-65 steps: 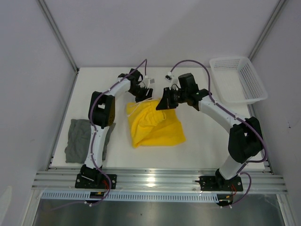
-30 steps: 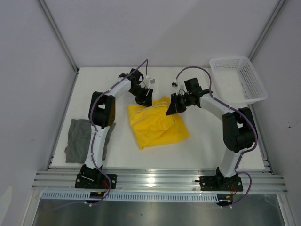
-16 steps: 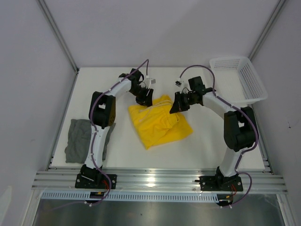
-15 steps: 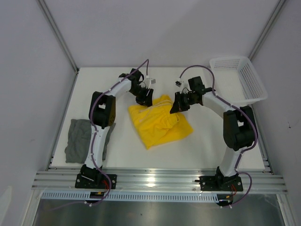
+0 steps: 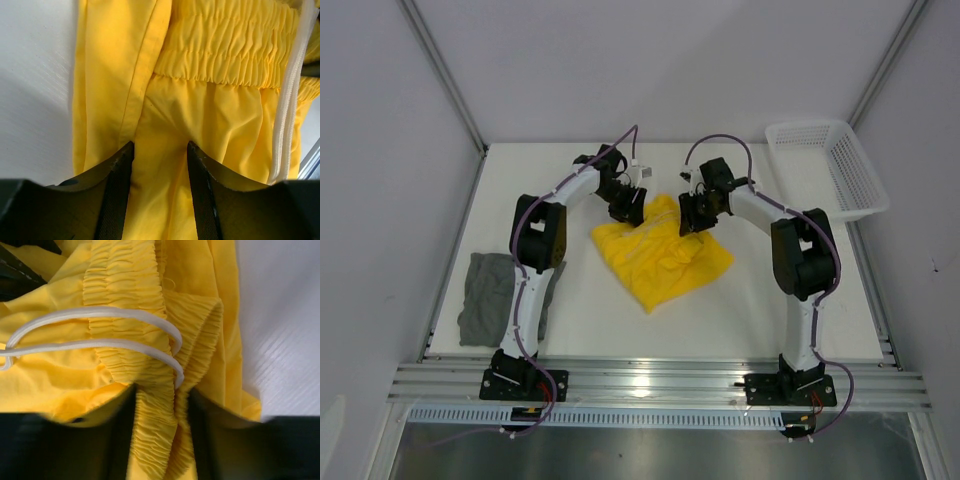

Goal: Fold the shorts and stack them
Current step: Fold the shorts

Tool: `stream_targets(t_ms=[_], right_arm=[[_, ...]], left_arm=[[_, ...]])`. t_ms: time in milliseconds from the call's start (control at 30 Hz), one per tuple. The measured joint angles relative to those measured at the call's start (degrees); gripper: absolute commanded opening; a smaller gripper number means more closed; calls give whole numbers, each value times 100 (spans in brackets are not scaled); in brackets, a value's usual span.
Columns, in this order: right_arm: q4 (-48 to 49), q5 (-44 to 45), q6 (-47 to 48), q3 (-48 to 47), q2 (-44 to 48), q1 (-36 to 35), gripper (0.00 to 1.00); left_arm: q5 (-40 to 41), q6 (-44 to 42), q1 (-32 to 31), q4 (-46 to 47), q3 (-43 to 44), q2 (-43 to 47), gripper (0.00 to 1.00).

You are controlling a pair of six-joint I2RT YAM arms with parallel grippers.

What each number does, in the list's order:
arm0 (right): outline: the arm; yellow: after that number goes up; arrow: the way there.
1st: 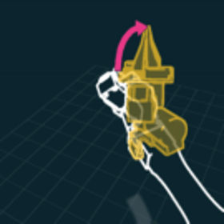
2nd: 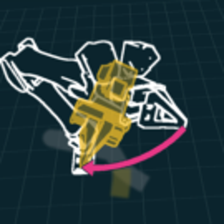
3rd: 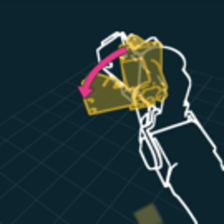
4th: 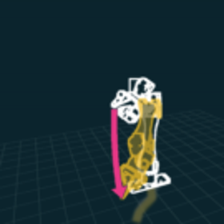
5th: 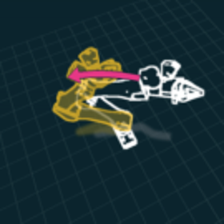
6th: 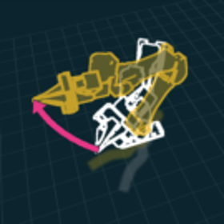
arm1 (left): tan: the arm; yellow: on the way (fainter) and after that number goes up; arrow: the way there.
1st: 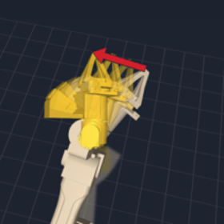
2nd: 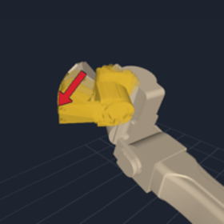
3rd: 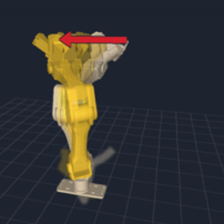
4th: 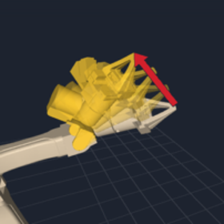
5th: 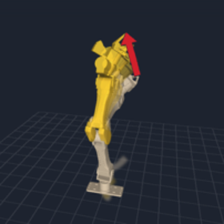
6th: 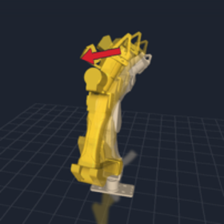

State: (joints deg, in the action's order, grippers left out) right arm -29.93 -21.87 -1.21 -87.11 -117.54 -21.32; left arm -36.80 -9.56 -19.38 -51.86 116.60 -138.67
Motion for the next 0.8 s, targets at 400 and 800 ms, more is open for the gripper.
stream_targets(t_ms=[400,800], right_arm=[[273,402,-372,227,1045,-35,81],[2070,103,-2918,3615,2977,455,80]], left_arm=[[-116,208,-37,208,-116,68,65],[-83,957,-39,1187,-1054,531,64]])
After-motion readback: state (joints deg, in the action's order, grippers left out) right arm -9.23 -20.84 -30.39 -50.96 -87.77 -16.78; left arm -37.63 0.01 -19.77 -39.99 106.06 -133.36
